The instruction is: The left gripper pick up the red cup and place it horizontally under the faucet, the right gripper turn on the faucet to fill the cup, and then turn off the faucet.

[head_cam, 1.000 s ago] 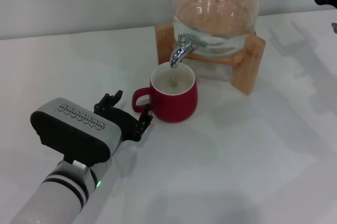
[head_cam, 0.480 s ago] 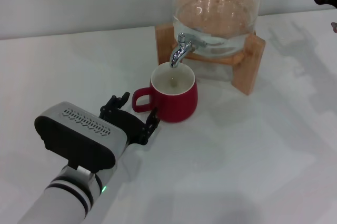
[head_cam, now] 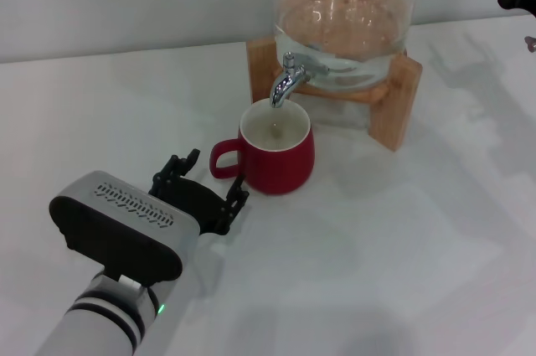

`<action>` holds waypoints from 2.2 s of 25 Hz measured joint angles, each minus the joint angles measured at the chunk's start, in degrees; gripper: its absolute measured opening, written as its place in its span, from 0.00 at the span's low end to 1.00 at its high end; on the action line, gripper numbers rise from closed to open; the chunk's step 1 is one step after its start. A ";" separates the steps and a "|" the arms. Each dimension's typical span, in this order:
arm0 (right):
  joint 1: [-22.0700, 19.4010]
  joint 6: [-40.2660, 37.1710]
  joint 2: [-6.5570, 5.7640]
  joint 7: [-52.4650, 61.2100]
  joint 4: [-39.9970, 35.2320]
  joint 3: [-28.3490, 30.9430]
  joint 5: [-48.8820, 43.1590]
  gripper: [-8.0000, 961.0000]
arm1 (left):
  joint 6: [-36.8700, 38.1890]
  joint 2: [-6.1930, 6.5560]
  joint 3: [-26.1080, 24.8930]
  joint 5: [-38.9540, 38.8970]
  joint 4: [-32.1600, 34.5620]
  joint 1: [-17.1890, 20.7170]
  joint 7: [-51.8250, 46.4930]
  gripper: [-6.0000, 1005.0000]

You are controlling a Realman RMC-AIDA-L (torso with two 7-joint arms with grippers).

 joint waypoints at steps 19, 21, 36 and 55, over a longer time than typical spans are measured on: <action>0.03 -2.15 -0.01 -0.70 -0.11 0.00 0.00 0.72 | -14.57 -0.10 2.87 0.03 3.50 1.11 17.43 0.69; 0.05 -2.15 0.03 -0.70 -0.14 0.04 0.00 0.72 | -19.55 -0.12 3.03 -0.02 3.43 1.09 19.28 0.69; -0.12 0.96 0.34 -0.02 -0.44 0.59 0.83 0.72 | -59.47 0.44 -7.25 0.54 -12.29 -2.65 -12.87 0.69; -0.08 2.21 0.01 2.14 -0.37 11.12 3.99 0.72 | -60.25 0.79 -14.32 12.09 -28.94 -3.72 -51.49 0.70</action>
